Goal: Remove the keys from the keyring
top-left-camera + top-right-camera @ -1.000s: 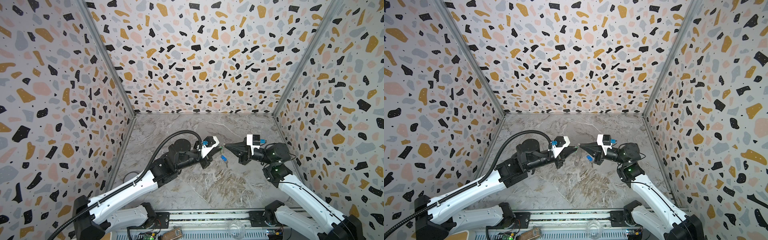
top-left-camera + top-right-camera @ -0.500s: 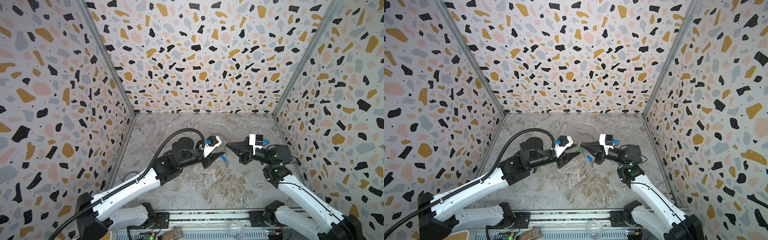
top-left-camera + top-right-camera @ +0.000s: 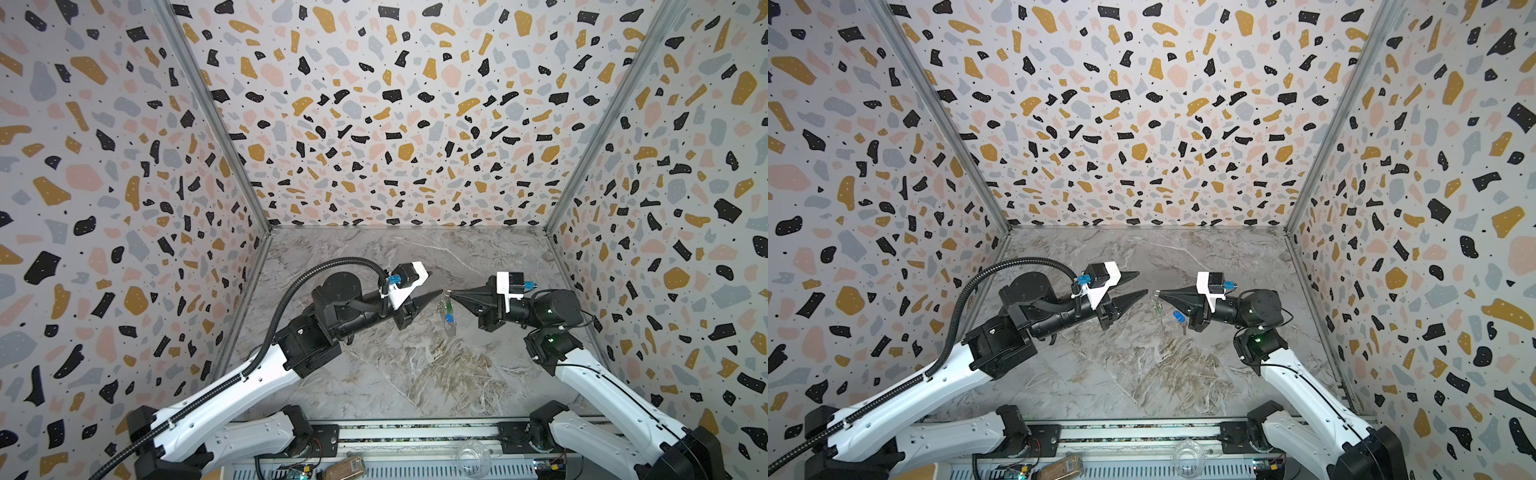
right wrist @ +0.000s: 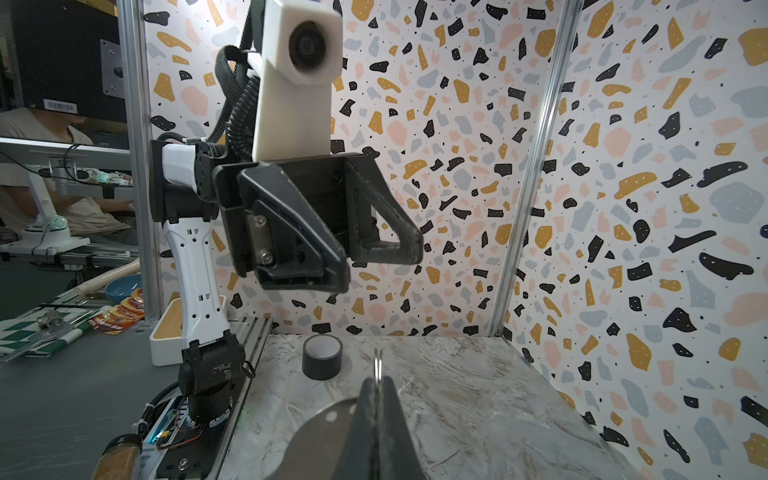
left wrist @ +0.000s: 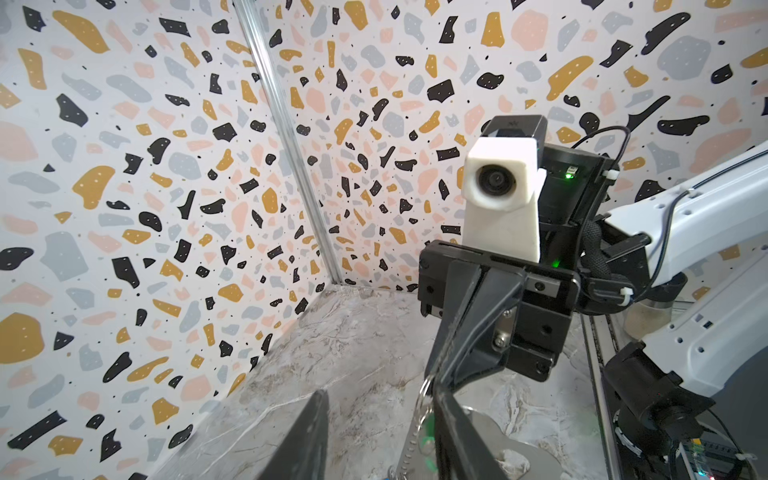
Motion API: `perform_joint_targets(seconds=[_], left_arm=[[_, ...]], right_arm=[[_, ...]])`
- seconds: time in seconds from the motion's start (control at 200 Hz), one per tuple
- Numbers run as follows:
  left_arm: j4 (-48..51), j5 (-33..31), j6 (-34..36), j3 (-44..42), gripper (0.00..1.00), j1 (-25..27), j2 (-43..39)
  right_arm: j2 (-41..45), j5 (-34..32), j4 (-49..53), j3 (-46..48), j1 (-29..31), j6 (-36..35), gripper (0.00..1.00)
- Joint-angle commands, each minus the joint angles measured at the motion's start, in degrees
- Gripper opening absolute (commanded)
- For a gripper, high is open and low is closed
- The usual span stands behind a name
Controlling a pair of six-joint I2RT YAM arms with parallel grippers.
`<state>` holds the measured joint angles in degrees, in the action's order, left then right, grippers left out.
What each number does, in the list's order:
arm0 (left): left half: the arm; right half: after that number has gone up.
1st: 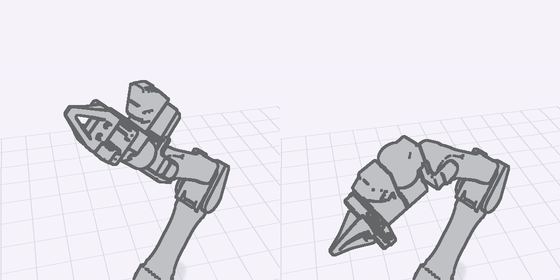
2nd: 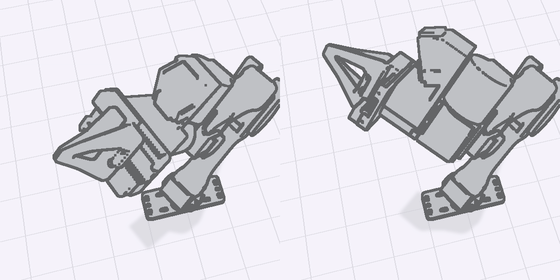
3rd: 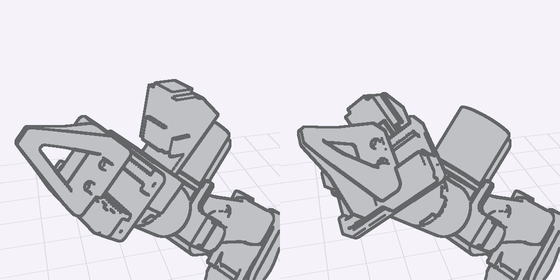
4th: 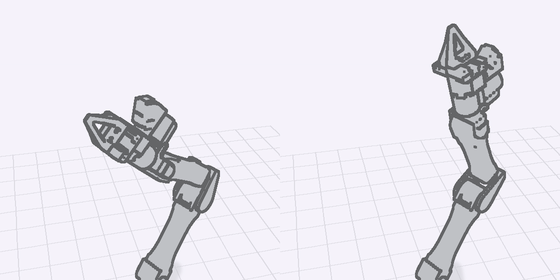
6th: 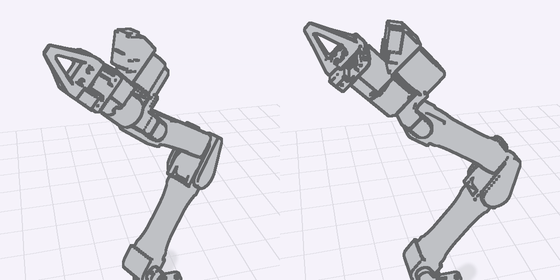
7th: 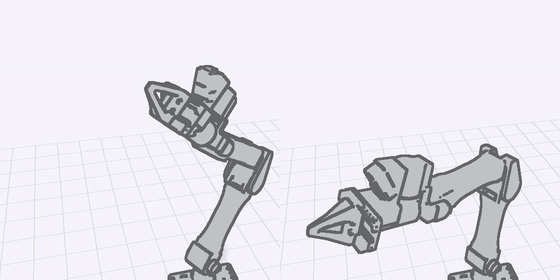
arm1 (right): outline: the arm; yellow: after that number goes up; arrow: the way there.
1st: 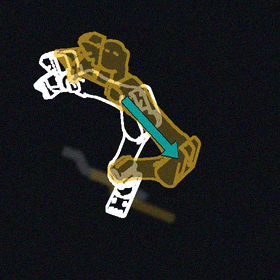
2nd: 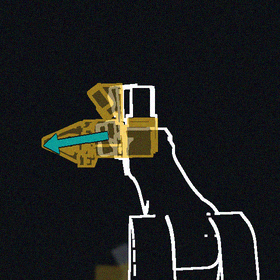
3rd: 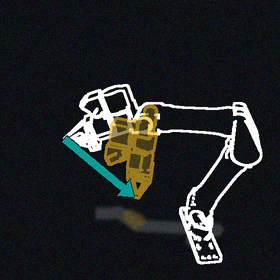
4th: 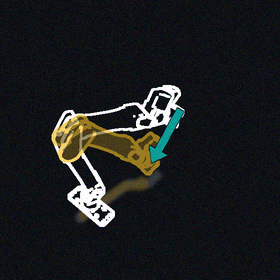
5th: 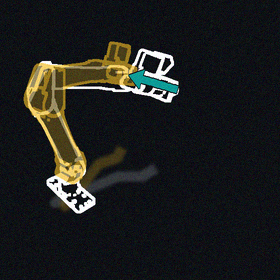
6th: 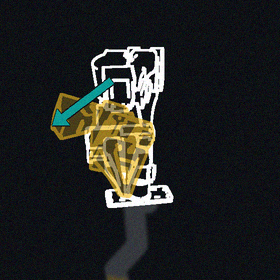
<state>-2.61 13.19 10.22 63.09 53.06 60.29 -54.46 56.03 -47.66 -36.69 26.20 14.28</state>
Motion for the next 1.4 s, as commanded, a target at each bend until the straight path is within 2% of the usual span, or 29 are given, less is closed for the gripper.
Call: perform_joint_targets(seconds=[0.0, 0.205, 0.496, 0.761, 0.906, 0.951, 1.026, 1.141, 1.277, 1.392], left_arm=[[-2.0, 4.6, -0.7, 1.6, 0.41, 0.2, 2.3], [-0.4, 4.4, -0.5, 2.1, 0.36, 0.2, 3.9], [0.1, 5.2, -0.4, 1.6, 0.22, 0.2, 3.7], [-0.1, 6.1, -0.4, 1.6, 0.14, 0.2, 3.6], [0.9, 6.9, 0.3, 2.5, 0.02, 0.2, 4.0], [2.6, 6.9, 1.2, 3.6, 0.0, 0.2, 4.3], [8.2, 6.1, 3.6, 7.1, 0.0, 0.2, 5.6], [20.6, 3.6, 8.9, 14.9, 0.0, 0.2, 8.7], [34.4, 0.9, 15.0, 24.9, 0.0, 0.2, 13.7], [41.9, -0.2, 18.0, 31.6, 0.0, 0.4, 17.4]], right_arm=[[0.5, 1.1, -2.7, -0.8, -0.2, 0.7, 0.0], [1.5, 0.7, -2.7, -0.6, -0.2, 0.4, 0.0], [1.7, 0.3, -2.7, -0.6, -0.3, -0.1, 0.0], [1.7, 0.6, -2.9, -0.6, -0.3, -0.2, 0.0], [1.8, 0.7, -2.6, -0.6, -0.3, -0.1, 0.0], [2.3, 0.7, 0.3, -1.2, -0.8, -1.7, 0.0], [4.5, -2.0, 9.9, -3.3, -2.3, -7.6, 0.16], [8.2, -6.1, 26.4, -7.4, -4.0, -18.6, 0.3], [7.7, -8.5, 42.4, -13.3, -4.0, -28.6, 0.32], [7.0, -6.6, 43.8, -14.1, -4.0, -28.8, 0.31]])
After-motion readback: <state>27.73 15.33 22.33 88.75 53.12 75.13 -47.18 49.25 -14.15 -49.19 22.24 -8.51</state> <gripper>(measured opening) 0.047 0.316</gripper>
